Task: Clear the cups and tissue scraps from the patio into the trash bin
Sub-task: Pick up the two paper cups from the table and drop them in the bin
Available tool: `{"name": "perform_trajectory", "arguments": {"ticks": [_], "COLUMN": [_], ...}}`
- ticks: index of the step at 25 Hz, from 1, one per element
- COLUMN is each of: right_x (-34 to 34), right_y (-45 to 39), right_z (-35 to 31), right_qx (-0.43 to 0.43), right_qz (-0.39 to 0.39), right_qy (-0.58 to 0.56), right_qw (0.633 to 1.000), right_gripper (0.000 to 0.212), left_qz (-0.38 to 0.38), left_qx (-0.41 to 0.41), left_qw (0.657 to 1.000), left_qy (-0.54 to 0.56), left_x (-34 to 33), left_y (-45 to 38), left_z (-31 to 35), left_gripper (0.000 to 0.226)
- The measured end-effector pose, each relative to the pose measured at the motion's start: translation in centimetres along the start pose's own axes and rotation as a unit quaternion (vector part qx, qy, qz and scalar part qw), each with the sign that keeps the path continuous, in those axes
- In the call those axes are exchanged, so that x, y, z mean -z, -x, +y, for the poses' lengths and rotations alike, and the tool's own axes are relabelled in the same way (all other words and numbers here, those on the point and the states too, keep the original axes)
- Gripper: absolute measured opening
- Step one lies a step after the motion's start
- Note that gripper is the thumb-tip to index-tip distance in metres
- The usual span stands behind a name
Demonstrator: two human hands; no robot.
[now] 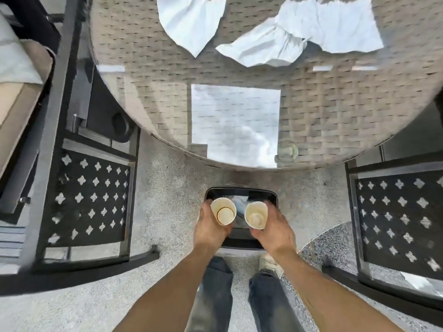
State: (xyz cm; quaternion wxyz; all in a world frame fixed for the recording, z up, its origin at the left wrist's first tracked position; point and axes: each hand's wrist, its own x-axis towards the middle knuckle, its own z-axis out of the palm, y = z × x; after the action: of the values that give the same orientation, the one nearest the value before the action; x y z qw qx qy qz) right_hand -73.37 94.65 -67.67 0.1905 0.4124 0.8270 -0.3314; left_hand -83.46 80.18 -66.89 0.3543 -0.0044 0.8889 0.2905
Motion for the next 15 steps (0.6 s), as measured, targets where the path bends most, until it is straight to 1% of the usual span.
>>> {"name": "perform_trajectory", "arguments": {"ticks": [2, 5, 7, 8, 10, 12, 15], "right_x": [-1.3, -2.0, -1.6, -1.2, -0.1, 1.7, 5.5], "right_y": [-0.5, -0.4, 0.0, 0.2, 0.9, 1.7, 3.4], "right_z": [0.8, 1.2, 1.1, 1.0, 0.5, -0.4, -2.7], "right_qx": [0.000, -0.003, -0.011, -0.015, -0.014, 0.004, 0.038], "right_qz": [-0.015, -0.038, -0.070, -0.077, -0.074, -0.053, -0.011], "right_qy": [0.017, 0.022, 0.025, 0.024, 0.018, 0.016, 0.022], "right_qw": [1.000, 0.999, 0.997, 0.997, 0.997, 0.998, 0.999], "right_gripper": [0.089, 0.102, 0.110, 0.110, 0.105, 0.095, 0.074], "left_qz": [0.004, 0.004, -0.006, -0.010, -0.016, -0.013, 0.004], "left_qx": [0.002, -0.001, 0.012, 0.026, 0.038, 0.023, -0.024], "left_qw": [1.000, 1.000, 1.000, 0.999, 0.998, 0.999, 1.000], "left_qy": [-0.002, -0.018, 0.001, 0.018, 0.039, 0.025, 0.018], "left_x": [-0.9, -1.4, -1.1, -0.8, 0.2, 1.5, 4.6], "left_y": [-0.9, -1.0, -0.8, -0.6, 0.0, 0.9, 3.0], "left_z": [-0.8, -1.8, -2.1, -2.2, -2.0, -1.3, 1.1], "left_gripper": [0.075, 0.076, 0.083, 0.089, 0.093, 0.086, 0.073]}}
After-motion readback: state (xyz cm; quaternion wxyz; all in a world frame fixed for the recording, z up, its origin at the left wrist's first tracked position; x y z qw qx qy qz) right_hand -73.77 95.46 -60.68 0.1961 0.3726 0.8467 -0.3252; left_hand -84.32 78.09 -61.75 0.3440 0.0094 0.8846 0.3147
